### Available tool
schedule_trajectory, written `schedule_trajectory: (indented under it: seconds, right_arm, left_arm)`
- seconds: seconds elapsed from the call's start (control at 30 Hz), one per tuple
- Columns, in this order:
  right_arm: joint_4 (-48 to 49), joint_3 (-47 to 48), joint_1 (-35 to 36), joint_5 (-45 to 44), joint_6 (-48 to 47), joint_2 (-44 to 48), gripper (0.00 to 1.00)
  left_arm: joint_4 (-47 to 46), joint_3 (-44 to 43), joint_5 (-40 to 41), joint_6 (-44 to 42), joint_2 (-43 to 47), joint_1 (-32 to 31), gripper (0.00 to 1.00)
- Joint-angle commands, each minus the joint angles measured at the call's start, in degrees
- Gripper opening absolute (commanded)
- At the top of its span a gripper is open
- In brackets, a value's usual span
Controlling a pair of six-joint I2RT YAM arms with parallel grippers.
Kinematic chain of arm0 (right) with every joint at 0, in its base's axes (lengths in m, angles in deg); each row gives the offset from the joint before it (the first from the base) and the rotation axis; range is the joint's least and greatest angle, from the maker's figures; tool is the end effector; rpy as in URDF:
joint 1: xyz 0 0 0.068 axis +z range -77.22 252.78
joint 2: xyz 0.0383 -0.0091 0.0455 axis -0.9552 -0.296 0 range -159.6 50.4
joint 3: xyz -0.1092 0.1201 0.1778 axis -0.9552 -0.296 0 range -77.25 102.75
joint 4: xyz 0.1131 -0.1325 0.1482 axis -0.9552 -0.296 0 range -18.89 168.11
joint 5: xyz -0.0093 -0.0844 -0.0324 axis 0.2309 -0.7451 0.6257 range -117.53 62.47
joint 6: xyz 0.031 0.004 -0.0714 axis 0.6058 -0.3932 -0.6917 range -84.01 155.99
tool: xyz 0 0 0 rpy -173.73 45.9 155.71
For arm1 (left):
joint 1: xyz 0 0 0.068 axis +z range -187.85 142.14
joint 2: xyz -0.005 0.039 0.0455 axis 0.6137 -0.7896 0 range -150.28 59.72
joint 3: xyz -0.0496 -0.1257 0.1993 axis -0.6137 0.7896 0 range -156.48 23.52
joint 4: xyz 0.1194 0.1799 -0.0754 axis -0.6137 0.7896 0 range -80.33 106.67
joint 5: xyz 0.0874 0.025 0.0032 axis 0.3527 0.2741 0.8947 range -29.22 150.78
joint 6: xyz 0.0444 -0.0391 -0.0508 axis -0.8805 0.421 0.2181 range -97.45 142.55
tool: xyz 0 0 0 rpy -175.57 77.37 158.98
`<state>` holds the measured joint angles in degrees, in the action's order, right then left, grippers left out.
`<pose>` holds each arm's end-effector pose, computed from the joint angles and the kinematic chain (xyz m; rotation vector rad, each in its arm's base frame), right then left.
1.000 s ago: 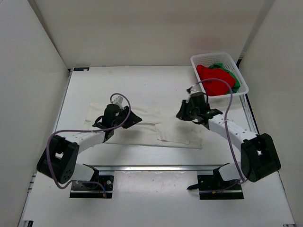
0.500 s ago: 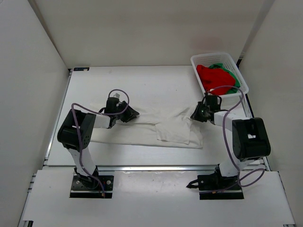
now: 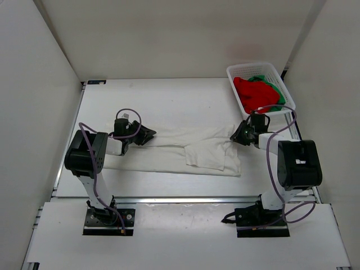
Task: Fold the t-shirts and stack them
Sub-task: Fold the other side of the tshirt into a rectangle, then rotate the tshirt 90 degrees
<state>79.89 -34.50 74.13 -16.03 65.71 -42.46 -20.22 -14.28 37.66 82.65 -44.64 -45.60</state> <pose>0.3042 0.0205 0.1174 0.5092 2.3975 0.4872 0.3179 -0.0696 0.0877 -0.8255 2.2300 -1.0644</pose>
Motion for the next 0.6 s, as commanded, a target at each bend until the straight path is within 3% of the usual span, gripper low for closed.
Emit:
schedule_trajectory:
  seconds: [0.0, 0.1, 0.27, 0.37, 0.47, 0.57]
  right_arm:
    - [0.24, 0.68, -0.21, -0.17, -0.79, 2.23, 0.21]
    - [-1.77, 0.77, 0.94, -1.75, -1.85, 6.79, 0.29]
    - [-6.09, -0.55, 6.81, -8.16, -3.44, 14.10, 0.30]
    - [-5.47, -2.31, 14.09, -8.35, -3.61, 15.51, 0.14]
    - [-3.63, -3.10, 21.67, -7.30, -3.17, 11.32, 0.01]
    - [-3.02, -0.12, 23.97, -6.16, -3.00, 5.43, 0.00]
  left_arm:
    - [0.18, 1.07, 0.88, 0.11, 3.01, -1.03, 0.46]
    - [1.31, 1.15, 1.49, -0.59, 7.04, -3.58, 0.47]
    - [6.41, 1.76, 5.62, -5.94, 15.40, -8.86, 0.49]
    - [9.49, 2.99, 7.65, -8.58, 19.54, -13.42, 0.47]
    - [10.90, 5.45, 8.00, -9.99, 23.13, -16.06, 0.47]
    - [12.39, 6.68, 7.21, -10.44, 24.90, -17.12, 0.47]
